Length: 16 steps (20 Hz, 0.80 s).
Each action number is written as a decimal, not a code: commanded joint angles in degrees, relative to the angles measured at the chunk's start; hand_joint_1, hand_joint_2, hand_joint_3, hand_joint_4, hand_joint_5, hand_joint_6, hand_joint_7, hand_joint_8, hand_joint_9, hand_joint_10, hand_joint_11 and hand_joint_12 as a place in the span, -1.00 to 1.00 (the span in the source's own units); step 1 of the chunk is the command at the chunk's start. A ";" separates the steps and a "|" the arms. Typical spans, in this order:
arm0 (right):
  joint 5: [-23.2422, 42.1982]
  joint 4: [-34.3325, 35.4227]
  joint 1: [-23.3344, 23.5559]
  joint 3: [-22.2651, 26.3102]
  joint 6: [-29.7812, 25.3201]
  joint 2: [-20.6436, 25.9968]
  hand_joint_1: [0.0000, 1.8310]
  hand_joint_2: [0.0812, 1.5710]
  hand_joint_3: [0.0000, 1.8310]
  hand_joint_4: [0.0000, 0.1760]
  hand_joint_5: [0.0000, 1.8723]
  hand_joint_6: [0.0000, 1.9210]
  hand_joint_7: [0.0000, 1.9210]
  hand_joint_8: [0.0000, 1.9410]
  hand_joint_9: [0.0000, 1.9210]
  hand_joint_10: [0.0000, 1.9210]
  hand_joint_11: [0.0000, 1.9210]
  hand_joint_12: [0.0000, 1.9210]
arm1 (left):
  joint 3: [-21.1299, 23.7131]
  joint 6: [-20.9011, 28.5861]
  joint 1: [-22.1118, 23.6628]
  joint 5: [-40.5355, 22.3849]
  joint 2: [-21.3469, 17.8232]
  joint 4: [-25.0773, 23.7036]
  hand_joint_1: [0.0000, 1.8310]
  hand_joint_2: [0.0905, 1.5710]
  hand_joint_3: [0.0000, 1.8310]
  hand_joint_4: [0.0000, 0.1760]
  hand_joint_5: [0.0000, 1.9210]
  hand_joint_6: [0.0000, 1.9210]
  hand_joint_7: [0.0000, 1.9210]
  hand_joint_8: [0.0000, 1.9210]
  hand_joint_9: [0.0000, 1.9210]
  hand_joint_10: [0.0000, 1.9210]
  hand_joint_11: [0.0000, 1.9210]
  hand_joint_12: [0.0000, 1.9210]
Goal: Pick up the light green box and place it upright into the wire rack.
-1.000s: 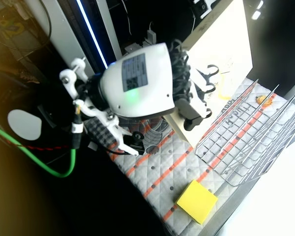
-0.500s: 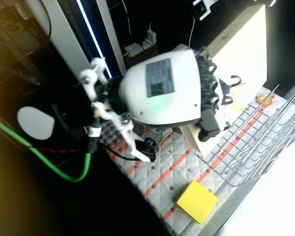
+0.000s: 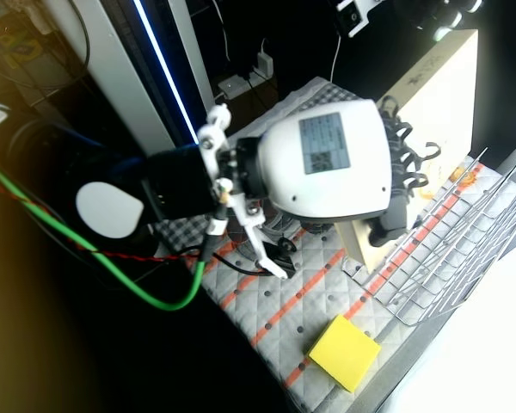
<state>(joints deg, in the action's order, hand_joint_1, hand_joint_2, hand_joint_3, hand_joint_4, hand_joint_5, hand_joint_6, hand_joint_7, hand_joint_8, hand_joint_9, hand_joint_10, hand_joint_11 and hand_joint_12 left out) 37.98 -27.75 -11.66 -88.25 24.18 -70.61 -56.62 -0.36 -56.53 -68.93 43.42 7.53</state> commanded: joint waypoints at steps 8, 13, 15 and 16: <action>5.02 2.29 1.12 -1.70 -0.15 -1.55 0.41 0.31 -1.00 -1.00 0.07 -0.18 0.30 -0.26 0.63 -1.00 0.38 -0.26 | -0.65 0.36 1.16 -6.66 0.65 0.30 -0.49 0.45 -1.00 0.18 -0.52 -1.00 -0.74 -1.00 -0.66 -1.00 -0.99 -0.07; 4.83 2.74 0.69 -2.15 -0.15 -2.19 0.39 0.33 -1.00 -1.00 0.02 -0.09 0.26 -0.21 0.57 -1.00 0.31 -0.23 | -0.67 0.36 1.21 -6.67 0.72 0.22 -0.46 0.45 -1.00 0.11 -0.53 -1.00 -0.75 -1.00 -0.66 -1.00 -0.99 -0.07; 4.84 2.78 0.43 -2.27 -0.15 -2.56 0.13 0.39 -1.00 -1.00 -0.34 -0.57 0.07 -0.47 0.30 -1.00 -0.06 -0.13 | -0.67 0.36 1.23 -6.68 0.75 0.21 -0.48 0.45 -1.00 0.21 -0.53 -1.00 -0.75 -1.00 -0.66 -1.00 -0.99 -0.07; 4.84 2.78 0.33 -2.30 -0.15 -2.66 0.04 0.38 -1.00 -1.00 -0.42 -0.86 0.07 -0.71 0.24 -1.00 -0.20 0.03 | -0.67 0.36 1.24 -6.69 0.76 0.21 -0.48 0.45 -1.00 0.19 -0.53 -1.00 -0.74 -1.00 -0.65 -1.00 -0.99 -0.07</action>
<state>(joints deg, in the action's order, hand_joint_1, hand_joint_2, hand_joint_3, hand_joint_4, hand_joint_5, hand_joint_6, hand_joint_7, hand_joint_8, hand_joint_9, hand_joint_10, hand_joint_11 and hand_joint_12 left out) 36.56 -27.66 -11.79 -90.24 24.16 -73.52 -57.01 -0.38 -55.99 -68.62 44.12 6.87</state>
